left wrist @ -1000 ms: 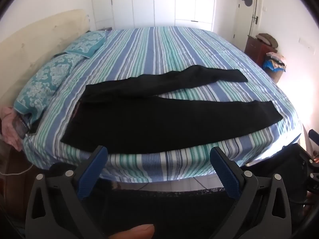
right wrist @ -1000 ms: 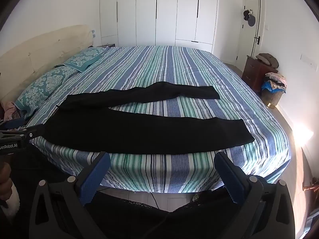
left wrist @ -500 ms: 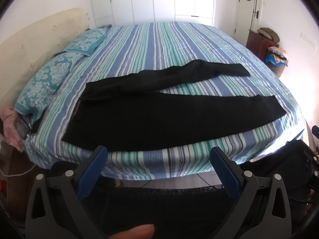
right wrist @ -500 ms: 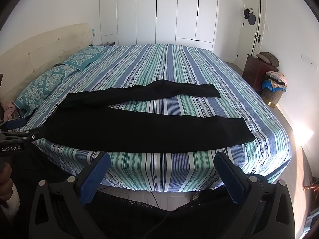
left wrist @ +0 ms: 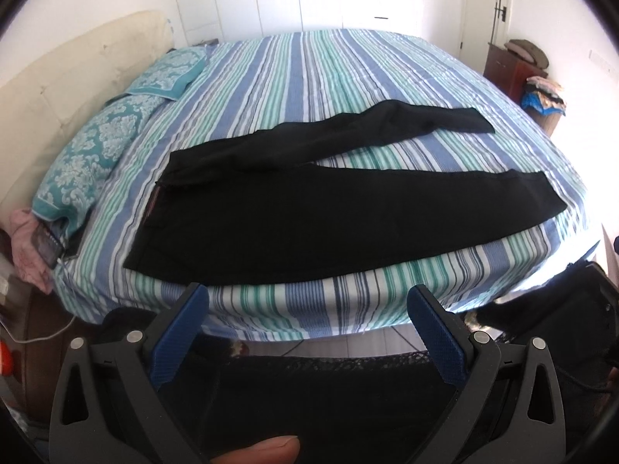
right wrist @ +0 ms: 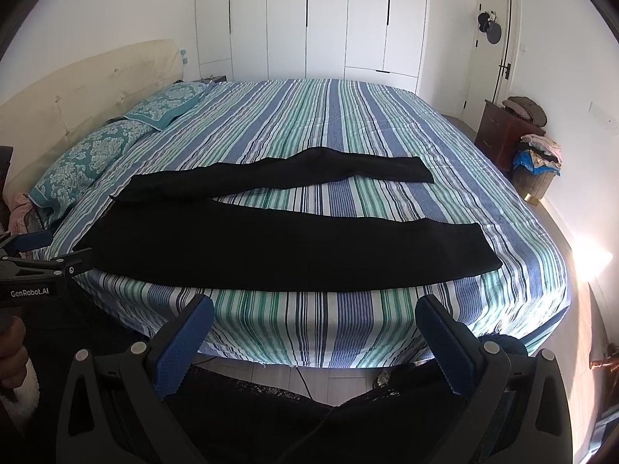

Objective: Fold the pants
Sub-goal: 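Move both grippers toward the black pants on the bed, then grasp the upper pant leg cuff with the right gripper and lift it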

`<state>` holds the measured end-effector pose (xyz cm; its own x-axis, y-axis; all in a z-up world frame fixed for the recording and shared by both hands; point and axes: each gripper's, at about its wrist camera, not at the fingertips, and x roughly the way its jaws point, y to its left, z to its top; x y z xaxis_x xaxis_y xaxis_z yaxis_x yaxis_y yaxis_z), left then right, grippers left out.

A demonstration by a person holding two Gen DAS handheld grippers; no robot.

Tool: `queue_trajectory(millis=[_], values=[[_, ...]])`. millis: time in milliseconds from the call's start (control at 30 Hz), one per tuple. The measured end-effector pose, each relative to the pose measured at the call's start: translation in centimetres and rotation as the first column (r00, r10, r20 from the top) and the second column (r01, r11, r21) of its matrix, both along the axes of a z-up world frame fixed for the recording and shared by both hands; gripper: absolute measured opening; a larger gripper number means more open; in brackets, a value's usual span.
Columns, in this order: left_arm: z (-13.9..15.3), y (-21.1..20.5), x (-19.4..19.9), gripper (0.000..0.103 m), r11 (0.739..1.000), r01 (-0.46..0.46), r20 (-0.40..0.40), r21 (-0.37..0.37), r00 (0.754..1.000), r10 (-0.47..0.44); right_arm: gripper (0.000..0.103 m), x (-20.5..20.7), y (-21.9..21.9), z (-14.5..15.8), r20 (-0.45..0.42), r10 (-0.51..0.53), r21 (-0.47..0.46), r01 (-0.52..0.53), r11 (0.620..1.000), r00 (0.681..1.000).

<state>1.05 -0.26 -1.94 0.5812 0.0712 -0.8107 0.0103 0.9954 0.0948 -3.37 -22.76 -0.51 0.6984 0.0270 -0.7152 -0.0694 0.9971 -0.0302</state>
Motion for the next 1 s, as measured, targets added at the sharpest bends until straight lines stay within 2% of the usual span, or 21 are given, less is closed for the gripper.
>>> queue_trajectory(millis=[367,500,633,733,833,900,1000], values=[[-1.3,0.0,0.7,0.102,1.0,0.003,-0.036,0.004,0.999,-0.003,0.103,0.6,-0.1,-0.1,0.012,0.012,0.018,-0.012,1.0,1.0],[-1.4,0.3,2.3,0.102,1.0,-0.005,-0.03,-0.011,1.0,0.005,0.103,1.3,0.2,0.6,0.072,0.044,0.029,-0.046,0.999,0.996],[-0.8,0.3,5.0,0.102,1.0,0.009,0.021,-0.017,1.0,-0.009,0.103,3.3,0.5,1.3,0.161,0.117,0.031,-0.123,0.992,0.98],[-0.8,0.2,8.0,0.102,0.999,0.023,0.063,-0.029,0.998,-0.021,0.103,7.3,0.7,0.0,0.142,0.209,0.083,-0.222,0.972,0.968],[-2.1,0.1,12.2,0.102,0.999,0.019,0.074,-0.033,0.997,-0.017,0.103,13.3,-0.2,-2.3,0.019,0.26,0.205,-0.258,0.944,0.965],[-3.4,0.3,15.0,0.102,0.998,0.011,0.07,-0.061,0.998,-0.006,0.103,17.7,-1.9,-3.3,-0.013,0.248,0.233,-0.239,0.943,0.969],[-5.4,0.3,18.8,0.102,0.997,-0.014,0.08,-0.076,0.997,0.02,0.103,25.9,-6.9,-4.4,-0.074,0.169,0.226,-0.148,0.963,0.983]])
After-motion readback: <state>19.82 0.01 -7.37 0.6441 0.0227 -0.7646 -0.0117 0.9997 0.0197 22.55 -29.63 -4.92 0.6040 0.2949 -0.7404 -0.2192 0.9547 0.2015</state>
